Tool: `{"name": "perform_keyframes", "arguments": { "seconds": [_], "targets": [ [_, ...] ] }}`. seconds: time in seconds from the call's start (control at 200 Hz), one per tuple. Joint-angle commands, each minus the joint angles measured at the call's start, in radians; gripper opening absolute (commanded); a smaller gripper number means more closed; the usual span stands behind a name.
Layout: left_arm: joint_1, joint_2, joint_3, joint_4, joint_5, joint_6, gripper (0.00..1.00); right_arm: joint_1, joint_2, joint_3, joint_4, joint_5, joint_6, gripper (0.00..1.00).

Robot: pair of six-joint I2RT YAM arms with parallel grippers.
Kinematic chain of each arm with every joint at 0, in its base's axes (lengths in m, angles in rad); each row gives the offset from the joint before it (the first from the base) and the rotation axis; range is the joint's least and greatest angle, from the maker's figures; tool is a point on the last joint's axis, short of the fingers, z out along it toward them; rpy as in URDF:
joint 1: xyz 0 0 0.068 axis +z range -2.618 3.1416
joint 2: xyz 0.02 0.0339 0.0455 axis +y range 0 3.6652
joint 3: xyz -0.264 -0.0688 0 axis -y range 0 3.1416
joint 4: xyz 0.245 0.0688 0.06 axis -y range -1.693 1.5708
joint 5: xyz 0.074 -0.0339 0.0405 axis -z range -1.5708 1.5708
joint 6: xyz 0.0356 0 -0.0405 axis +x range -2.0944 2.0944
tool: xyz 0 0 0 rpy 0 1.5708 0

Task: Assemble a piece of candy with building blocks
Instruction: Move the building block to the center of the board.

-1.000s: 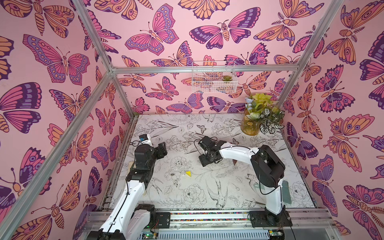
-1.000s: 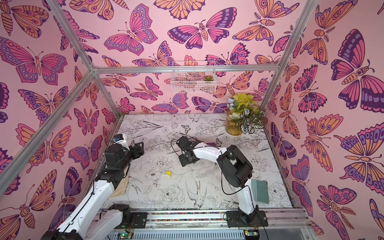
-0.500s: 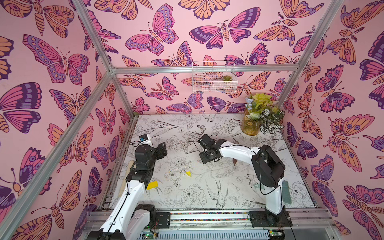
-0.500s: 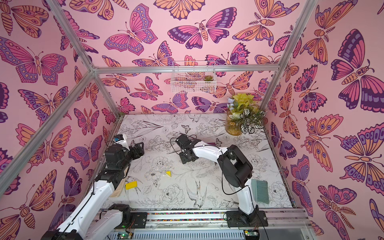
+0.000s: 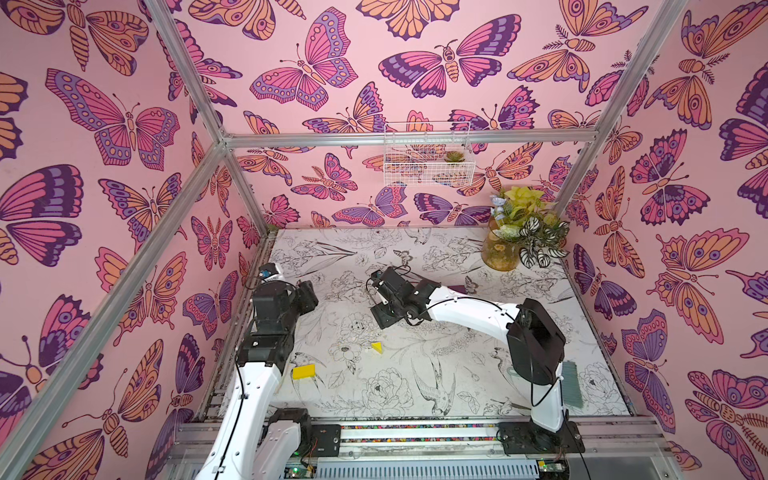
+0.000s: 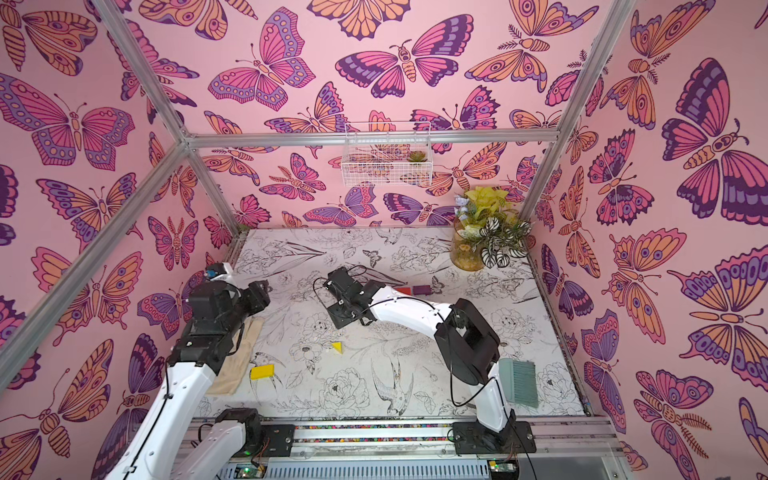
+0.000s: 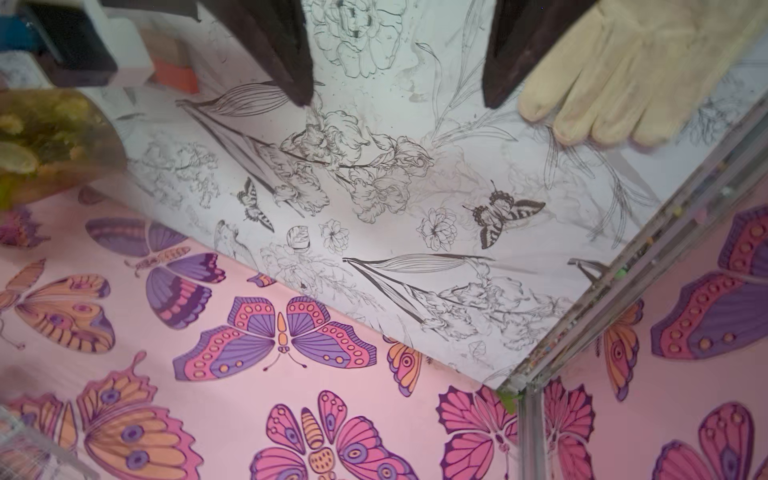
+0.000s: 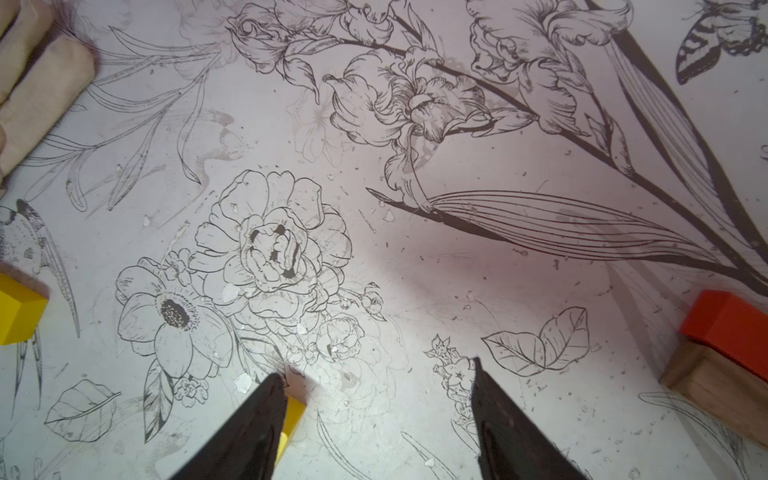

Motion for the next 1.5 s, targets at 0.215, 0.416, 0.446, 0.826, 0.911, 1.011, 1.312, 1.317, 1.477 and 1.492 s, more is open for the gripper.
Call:
{"name": "perform_keyframes", "arguments": {
  "seconds": [0.215, 0.416, 0.446, 0.826, 0.911, 1.011, 1.312, 1.317, 1.477, 1.492],
  "targets": [
    [0.002, 0.057, -0.079, -0.441, 0.176, -0.295, 0.51, -0.070, -0.216, -0.157, 0.043, 0.085, -0.005, 0.75],
    [-0.084, 0.078, -0.118, -0.573, 0.039, -0.379, 0.61, -0.159, -0.316, -0.288, 0.134, 0.003, 0.011, 0.76],
    [-0.102, 0.091, -0.116, -0.595, 0.005, -0.393, 0.62, -0.167, -0.329, -0.307, 0.147, -0.007, 0.012, 0.76],
    [-0.113, 0.005, -0.142, -0.716, -0.246, -0.607, 0.24, -0.219, -0.392, -0.396, 0.186, -0.043, -0.012, 0.67],
    [-0.059, 0.012, -0.130, -0.759, -0.279, -0.617, 0.24, -0.233, -0.405, -0.416, 0.201, -0.064, -0.011, 0.67],
    [0.014, 0.011, -0.147, -0.733, -0.248, -0.614, 0.22, -0.241, -0.406, -0.429, 0.212, -0.078, -0.015, 0.67],
    [0.137, 0.114, -0.184, -0.614, -0.164, -0.555, 0.23, -0.248, -0.406, -0.435, 0.206, -0.086, -0.018, 0.67],
    [0.138, 0.118, -0.185, -0.610, -0.159, -0.553, 0.22, -0.248, -0.406, -0.436, 0.207, -0.087, -0.018, 0.67],
    [0.146, 0.208, -0.214, -0.518, -0.044, -0.515, 0.20, -0.251, -0.405, -0.433, 0.197, -0.085, -0.022, 0.67],
    [0.146, 0.215, -0.215, -0.513, -0.034, -0.513, 0.20, -0.251, -0.405, -0.433, 0.197, -0.084, -0.021, 0.67]
  ]
}}
